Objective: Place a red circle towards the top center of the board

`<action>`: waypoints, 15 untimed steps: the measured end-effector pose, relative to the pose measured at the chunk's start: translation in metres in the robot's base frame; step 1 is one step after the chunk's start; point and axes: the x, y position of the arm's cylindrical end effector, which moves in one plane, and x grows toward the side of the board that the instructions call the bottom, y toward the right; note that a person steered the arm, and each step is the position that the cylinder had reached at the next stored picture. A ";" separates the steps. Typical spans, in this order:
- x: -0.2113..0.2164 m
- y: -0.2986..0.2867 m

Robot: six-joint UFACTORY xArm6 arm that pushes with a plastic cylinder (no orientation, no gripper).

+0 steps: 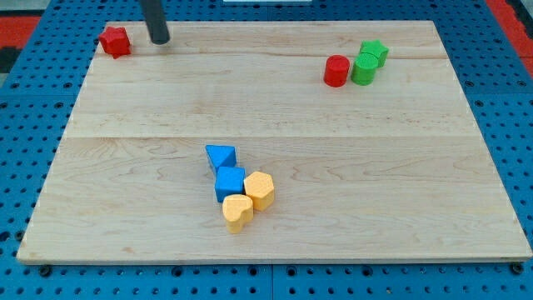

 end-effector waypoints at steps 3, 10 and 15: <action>0.000 -0.001; 0.047 0.221; 0.013 0.245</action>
